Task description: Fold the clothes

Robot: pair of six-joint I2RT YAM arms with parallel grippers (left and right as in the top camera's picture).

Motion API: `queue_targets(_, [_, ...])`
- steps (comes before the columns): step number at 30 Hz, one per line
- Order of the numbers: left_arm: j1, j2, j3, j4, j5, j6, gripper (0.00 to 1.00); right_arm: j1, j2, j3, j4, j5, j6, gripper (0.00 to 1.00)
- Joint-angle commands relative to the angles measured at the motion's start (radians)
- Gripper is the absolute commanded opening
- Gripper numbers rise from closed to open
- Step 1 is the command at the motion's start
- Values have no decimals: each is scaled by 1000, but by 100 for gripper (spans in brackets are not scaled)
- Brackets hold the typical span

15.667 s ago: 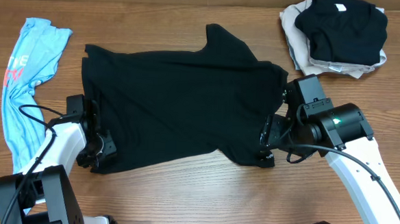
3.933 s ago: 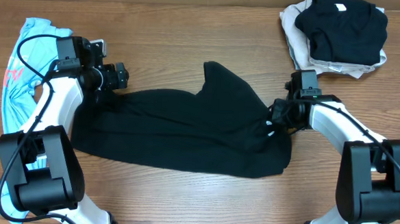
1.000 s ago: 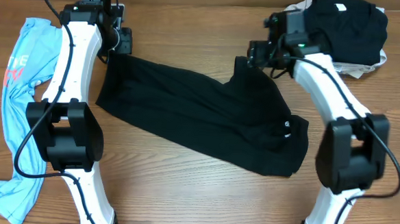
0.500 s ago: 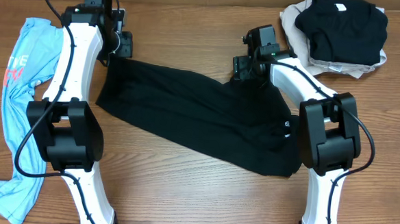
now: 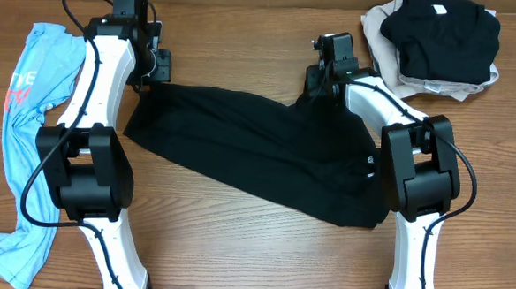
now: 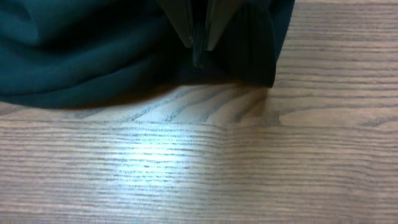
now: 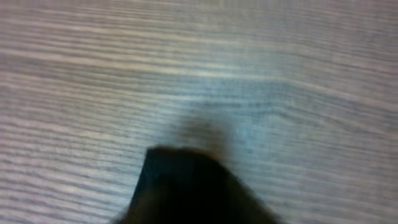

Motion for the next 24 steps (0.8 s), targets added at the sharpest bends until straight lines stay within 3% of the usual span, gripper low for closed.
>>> queue_targets(1, [10, -13, -8, 14, -10, -14, 6, 2, 13, 28, 3, 17, 10, 7])
queue_targets(4, [11, -13, -8, 28, -14, -13, 5, 2, 4, 71, -50, 19, 10, 4])
queue_targets(14, [14, -13, -8, 45, -127, -13, 4, -4, -92, 356, -570, 3, 78, 4])
queue_targets(24, [28, -13, -8, 11, -140, 8, 4, -2, -164, 380, -978, -195, 179, 4])
